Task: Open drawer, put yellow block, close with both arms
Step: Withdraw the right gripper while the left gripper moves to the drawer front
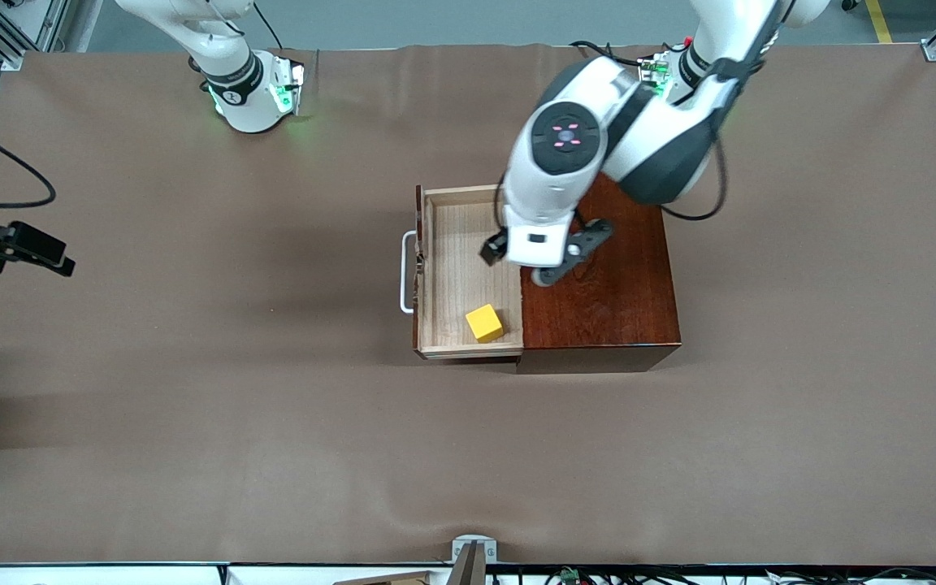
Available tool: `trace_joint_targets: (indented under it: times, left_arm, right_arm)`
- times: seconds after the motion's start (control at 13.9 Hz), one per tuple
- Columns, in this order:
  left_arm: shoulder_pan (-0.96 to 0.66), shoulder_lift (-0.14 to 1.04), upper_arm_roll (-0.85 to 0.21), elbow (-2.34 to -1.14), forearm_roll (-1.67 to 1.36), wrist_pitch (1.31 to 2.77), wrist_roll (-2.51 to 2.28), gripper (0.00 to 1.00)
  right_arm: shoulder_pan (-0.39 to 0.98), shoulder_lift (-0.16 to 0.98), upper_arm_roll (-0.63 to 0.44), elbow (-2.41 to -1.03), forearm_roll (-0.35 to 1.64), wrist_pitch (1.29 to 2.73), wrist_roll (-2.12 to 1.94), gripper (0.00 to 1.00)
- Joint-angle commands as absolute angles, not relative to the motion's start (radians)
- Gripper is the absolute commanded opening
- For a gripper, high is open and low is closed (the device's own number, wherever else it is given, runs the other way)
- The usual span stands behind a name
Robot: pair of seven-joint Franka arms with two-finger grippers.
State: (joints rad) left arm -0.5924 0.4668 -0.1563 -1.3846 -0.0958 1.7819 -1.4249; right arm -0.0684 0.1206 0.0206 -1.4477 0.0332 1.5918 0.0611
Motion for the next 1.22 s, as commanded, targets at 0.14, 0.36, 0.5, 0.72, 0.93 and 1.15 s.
trace_joint_targets:
  times: [0.14,0.36,0.5,0.72,0.93,1.15]
  left_arm:
    - [-0.716,0.578,-0.13,-1.281,-0.06,1.885,-1.679,1.0]
    - [-0.823,0.623,-0.059,-1.266,-0.017,1.985,-1.918,1.0]
    - [-0.914,0.643,0.029,-1.261,-0.018,2.035,-2.047,1.0]
    - [-0.982,0.666,0.081,-1.253,-0.021,2.109,-2.257,1.0]
    - [-0.999,0.704,0.08,-1.252,-0.021,2.212,-2.489,1.0]
    - [-1.009,0.725,0.075,-1.252,-0.025,2.252,-2.542,1.0]
  right_arm:
    - [-0.106,0.06,0.038,-1.513,0.029,1.591,0.112,1.0]
    - [-0.104,0.06,0.04,-1.508,0.029,1.589,0.112,1.0]
    - [-0.104,0.06,0.04,-1.503,0.031,1.589,0.112,1.0]
    - [-0.104,0.06,0.04,-1.497,0.032,1.588,0.114,1.0]
    - [-0.1,0.06,0.038,-1.497,0.031,1.588,0.114,1.0]
    - [-0.03,0.06,-0.035,-1.497,0.031,1.588,0.112,1.0]
